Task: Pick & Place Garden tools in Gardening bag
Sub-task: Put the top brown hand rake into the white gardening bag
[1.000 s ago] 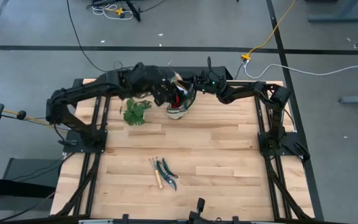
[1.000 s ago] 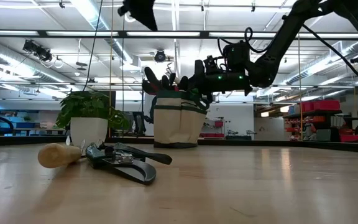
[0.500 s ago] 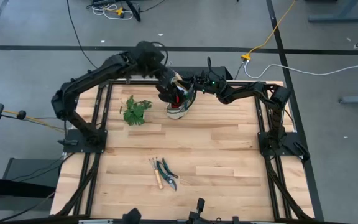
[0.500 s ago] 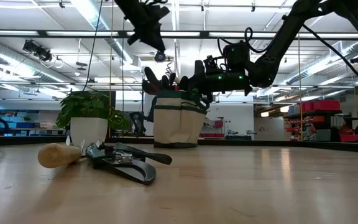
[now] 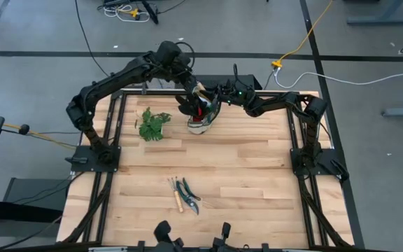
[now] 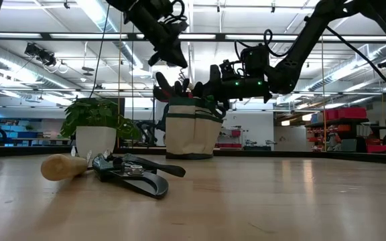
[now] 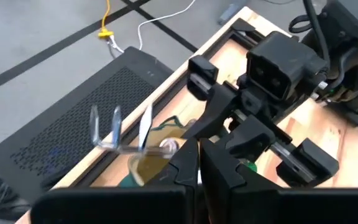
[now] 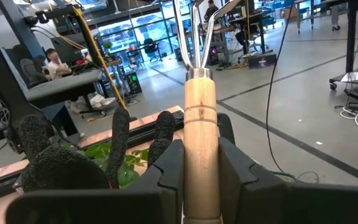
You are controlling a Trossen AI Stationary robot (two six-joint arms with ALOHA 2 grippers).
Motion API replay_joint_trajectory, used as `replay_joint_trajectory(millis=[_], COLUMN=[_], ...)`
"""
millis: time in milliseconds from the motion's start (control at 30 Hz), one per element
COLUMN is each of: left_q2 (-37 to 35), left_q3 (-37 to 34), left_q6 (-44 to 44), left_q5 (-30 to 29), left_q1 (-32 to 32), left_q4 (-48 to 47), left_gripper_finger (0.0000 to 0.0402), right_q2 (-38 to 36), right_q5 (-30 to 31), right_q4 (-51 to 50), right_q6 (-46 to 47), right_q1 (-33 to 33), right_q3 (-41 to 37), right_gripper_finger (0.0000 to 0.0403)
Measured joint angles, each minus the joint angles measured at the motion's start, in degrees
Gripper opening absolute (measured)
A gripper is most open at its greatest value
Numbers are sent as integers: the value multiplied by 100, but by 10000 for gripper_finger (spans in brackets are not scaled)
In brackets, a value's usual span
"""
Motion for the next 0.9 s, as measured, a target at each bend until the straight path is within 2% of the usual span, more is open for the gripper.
replay_joint_trajectory(millis=[200, 567, 733, 900], left_q2=[21, -40, -62, -62], left_q3=[0, 0, 2, 2], left_q6=[134, 206, 188, 232], left_q5=[-370, -374, -332, -280], left_q1=[1, 89, 96, 90], left_q4=[54, -107, -127, -220], left_gripper_finger=[18, 28, 53, 100], right_q2=[0, 0, 0, 0], right_q5=[-2, -2, -2, 0], right_q4=[-2, -63, -98, -94], right_q6=[-22, -44, -44, -44], right_q1=[0, 0, 0, 0], right_q3=[0, 0, 1, 2], right_gripper_finger=[52, 52, 52, 52])
